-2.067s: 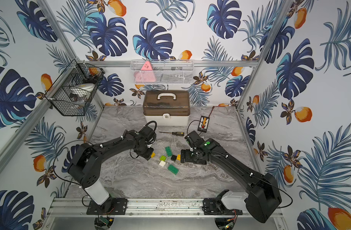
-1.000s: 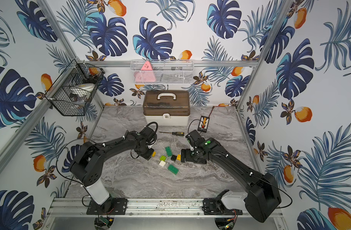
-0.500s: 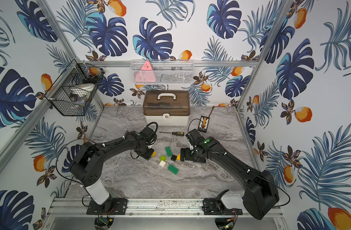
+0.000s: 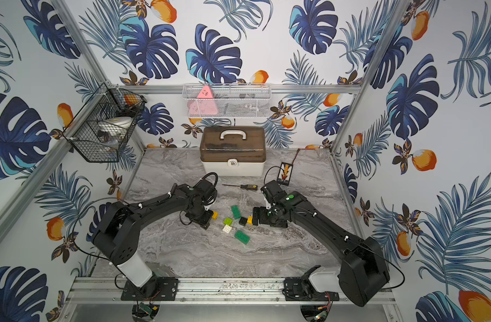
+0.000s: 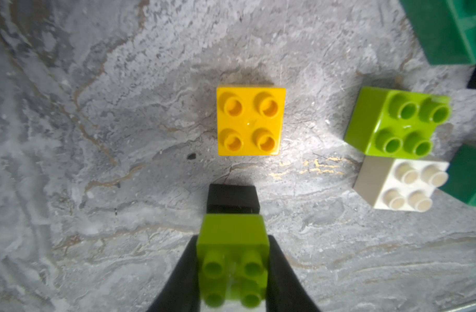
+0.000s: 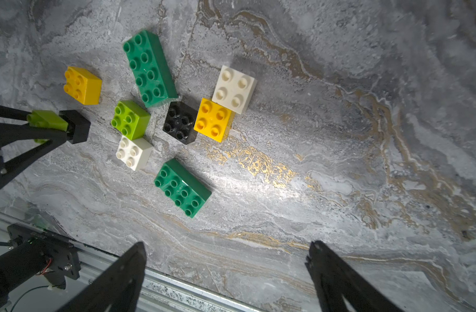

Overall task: Assemble a giraffe with lego
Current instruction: Assemble the lego brick with the lego brick.

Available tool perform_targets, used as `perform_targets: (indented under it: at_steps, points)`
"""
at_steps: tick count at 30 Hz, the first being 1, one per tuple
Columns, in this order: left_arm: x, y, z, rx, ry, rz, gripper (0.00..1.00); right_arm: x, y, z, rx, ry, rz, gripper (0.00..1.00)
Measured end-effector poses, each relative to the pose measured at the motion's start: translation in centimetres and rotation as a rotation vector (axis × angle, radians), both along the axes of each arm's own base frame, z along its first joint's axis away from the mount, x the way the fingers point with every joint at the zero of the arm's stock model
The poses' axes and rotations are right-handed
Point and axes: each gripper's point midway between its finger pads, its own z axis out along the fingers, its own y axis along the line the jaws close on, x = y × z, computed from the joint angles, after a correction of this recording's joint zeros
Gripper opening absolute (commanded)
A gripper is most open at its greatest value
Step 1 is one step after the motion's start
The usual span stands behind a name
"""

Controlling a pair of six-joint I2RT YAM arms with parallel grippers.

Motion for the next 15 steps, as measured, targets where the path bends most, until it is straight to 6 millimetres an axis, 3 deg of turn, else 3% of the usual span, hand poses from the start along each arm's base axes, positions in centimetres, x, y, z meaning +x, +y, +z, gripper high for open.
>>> perform_targets:
  at_steps: [7,15]
  points:
    - [0.4,0.47,0.61,0.028,-0.03,-0.01,0.15,0.0,0.01,-0.02,-0.002,-0.001,0.008,0.96]
    - [-0.48,0.78,-0.11,0.035,-0.011,-0.033,0.15,0.0,0.0,0.08,0.0,-0.005,0.007,0.96]
